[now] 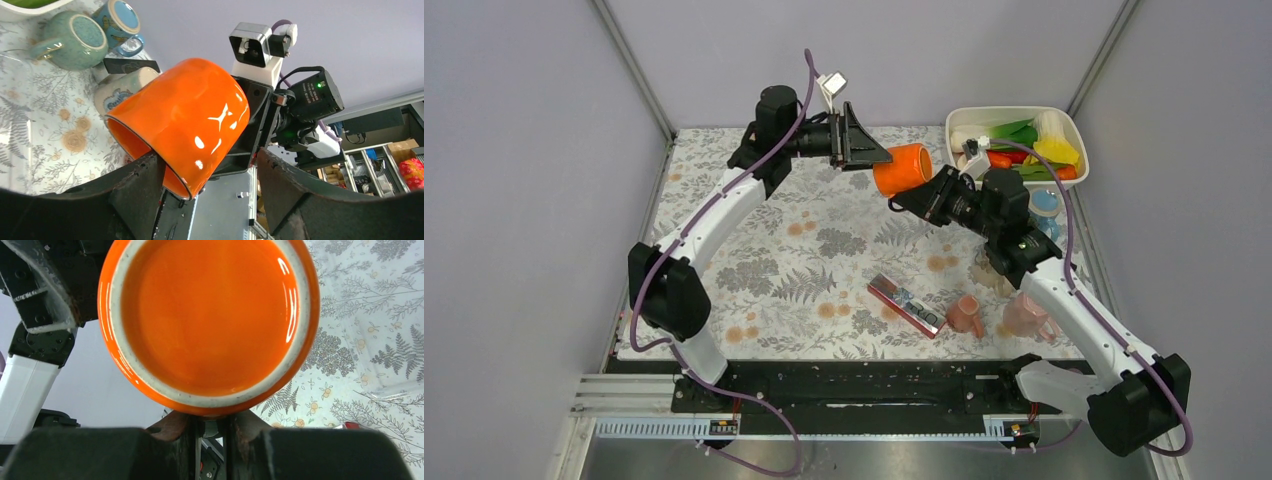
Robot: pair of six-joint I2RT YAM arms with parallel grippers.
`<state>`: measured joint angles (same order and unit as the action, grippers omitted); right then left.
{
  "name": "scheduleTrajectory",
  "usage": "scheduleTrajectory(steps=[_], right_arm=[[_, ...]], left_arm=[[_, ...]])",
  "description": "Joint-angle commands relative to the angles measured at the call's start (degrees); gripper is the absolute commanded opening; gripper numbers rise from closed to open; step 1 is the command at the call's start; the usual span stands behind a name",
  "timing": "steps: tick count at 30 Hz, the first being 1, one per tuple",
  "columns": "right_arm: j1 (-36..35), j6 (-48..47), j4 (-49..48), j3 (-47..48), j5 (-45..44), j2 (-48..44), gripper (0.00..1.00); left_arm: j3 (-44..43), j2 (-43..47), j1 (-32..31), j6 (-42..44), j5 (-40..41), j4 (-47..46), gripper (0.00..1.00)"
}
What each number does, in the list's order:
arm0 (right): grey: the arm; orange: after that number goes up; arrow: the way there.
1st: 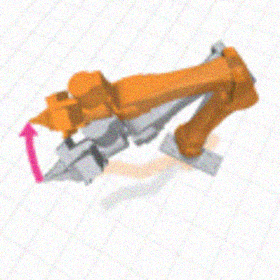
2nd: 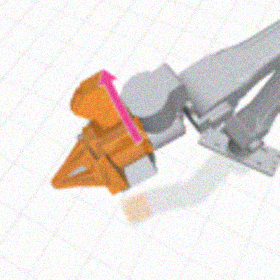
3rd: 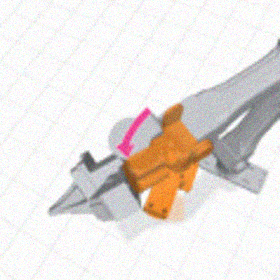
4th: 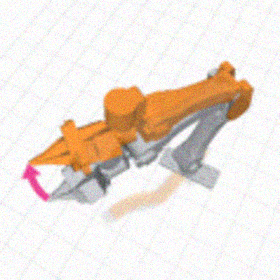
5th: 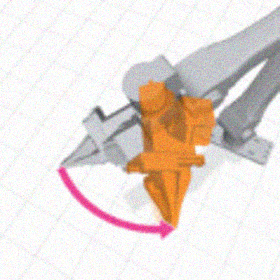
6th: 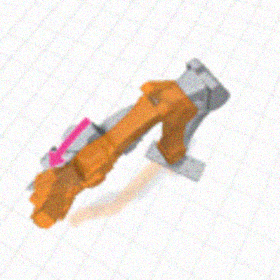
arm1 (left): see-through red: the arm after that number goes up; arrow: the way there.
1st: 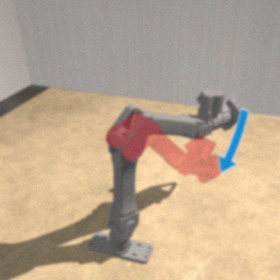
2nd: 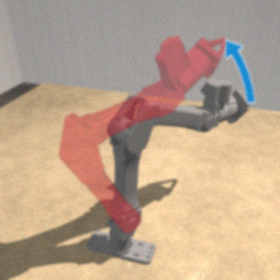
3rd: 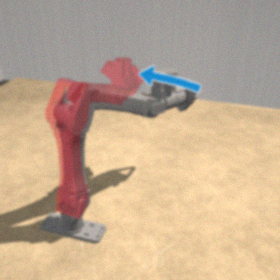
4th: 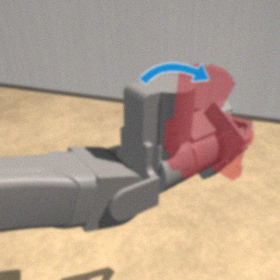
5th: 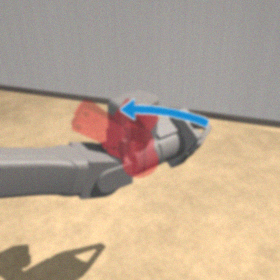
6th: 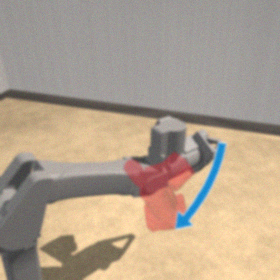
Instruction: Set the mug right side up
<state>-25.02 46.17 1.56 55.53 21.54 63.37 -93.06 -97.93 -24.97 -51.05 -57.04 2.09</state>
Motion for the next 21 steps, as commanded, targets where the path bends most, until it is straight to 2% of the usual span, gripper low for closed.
scheduleTrajectory(steps=[1, 3, 5, 6, 8, 9, 10, 12, 14, 15, 16, 18, 21], right_arm=[[-0.1, 0.8, -10.4, 1.5, 2.3, -0.5, 0.00], [-0.1, 1.7, -11.8, 1.6, 2.7, 0.7, 0.00], [0.0, 3.3, -13.6, 1.4, 2.8, 2.0, 0.00], [0.0, 3.9, -14.6, 1.4, 3.1, 3.0, 0.00], [0.0, 4.6, -16.0, 1.9, 4.7, 5.2, 0.00], [0.0, 4.6, -16.0, 2.3, 5.3, 6.3, 0.00], [0.0, 4.4, -16.0, 2.5, 5.5, 7.2, 0.04], [0.1, 3.6, -15.6, 1.5, 3.7, 7.6, 0.40], [0.4, 2.8, -14.7, 0.0, 1.0, 7.6, 0.67], [0.5, 2.3, -14.0, -0.4, 0.0, 7.8, 0.87], [0.5, 1.5, -12.8, -0.4, -0.6, 8.1, 0.98], [0.6, -0.7, -8.3, 0.5, -0.8, 9.1, 0.99], [0.7, -3.9, -2.2, 0.9, -0.8, 9.2, 0.99]], left_arm=[[-1.5, 0.6, -1.8, -3.4, -2.6, -5.4, 0.69], [-1.2, 0.9, -2.2, -3.4, -2.5, -6.0, 0.67], [-1.7, 0.8, -2.8, -3.5, -2.9, -6.4, 0.52], [-1.9, 0.5, -3.2, -3.8, -3.0, -6.5, 0.41], [-2.0, 0.2, -3.4, -4.7, -2.4, -6.7, 0.07], [-1.9, -0.1, -3.3, -5.2, -1.0, -6.2, 0.00], [-2.2, -0.3, -3.1, -5.7, 0.5, -5.7, 0.00], [-4.2, -1.3, -2.4, -4.2, 3.0, -3.1, 0.00], [-9.4, -2.4, -2.4, 5.4, 7.7, 8.0, 0.00], [-12.4, -3.0, -2.6, 11.3, 10.9, 14.0, 0.00], [-14.9, -3.8, -2.9, 17.6, 13.9, 18.9, 0.00], [-20.1, -6.1, -3.4, 29.8, 23.0, 28.1, 0.00], [-27.2, -11.3, -2.9, 42.1, 34.4, 37.7, 0.00]])
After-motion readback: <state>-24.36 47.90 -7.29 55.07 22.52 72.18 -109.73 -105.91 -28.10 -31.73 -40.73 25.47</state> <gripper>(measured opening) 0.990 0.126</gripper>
